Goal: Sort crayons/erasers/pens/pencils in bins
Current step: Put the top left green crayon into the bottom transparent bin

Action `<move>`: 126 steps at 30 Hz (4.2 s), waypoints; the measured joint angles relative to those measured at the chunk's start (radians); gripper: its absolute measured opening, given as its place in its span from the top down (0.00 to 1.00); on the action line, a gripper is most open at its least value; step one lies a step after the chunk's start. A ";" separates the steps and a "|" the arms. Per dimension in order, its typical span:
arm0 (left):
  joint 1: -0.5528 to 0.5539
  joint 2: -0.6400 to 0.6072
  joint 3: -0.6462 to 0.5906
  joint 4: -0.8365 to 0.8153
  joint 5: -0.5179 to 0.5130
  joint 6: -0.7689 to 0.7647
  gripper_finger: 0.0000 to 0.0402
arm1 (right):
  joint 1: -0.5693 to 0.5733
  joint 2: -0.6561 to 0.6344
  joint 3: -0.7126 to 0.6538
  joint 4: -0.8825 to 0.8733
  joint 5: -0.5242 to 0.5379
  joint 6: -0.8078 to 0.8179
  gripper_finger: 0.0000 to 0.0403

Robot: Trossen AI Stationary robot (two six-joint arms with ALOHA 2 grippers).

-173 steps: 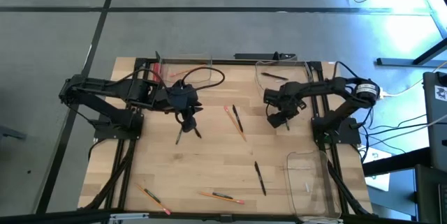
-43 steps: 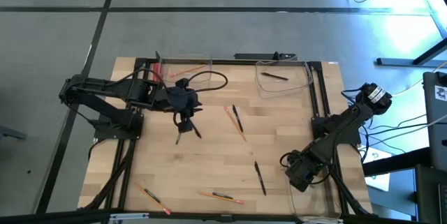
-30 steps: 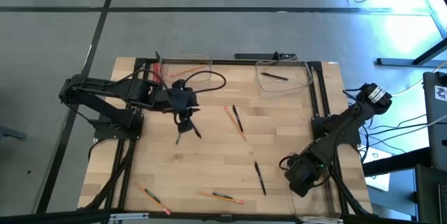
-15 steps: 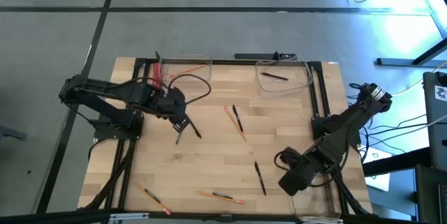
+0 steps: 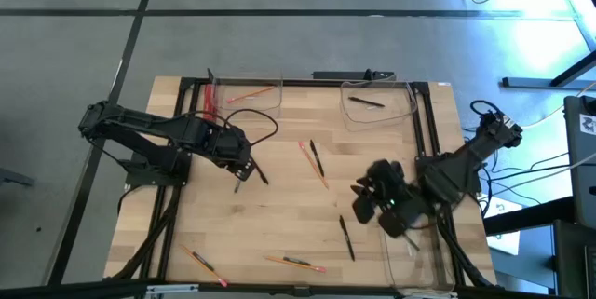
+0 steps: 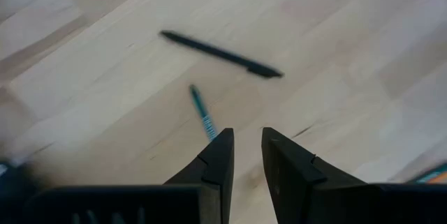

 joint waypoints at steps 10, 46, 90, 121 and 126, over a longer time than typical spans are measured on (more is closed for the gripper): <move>-0.001 0.000 0.000 0.045 -0.001 0.011 0.83 | -0.359 0.002 0.000 0.155 -0.307 -0.436 0.70; -0.003 0.000 0.000 0.044 -0.033 -0.028 0.83 | -0.767 0.503 -0.001 0.590 -0.634 -0.772 0.70; -0.128 0.046 -0.441 0.408 -0.001 -0.251 0.83 | -0.791 0.514 -0.001 0.580 -0.835 -1.009 0.70; -0.195 0.265 -0.436 0.498 -0.071 -0.232 0.83 | -0.791 0.513 -0.001 0.577 -0.836 -0.957 0.70; -0.195 0.266 -0.436 0.492 -0.072 -0.218 0.86 | -0.791 0.513 -0.001 0.577 -0.838 -0.958 0.70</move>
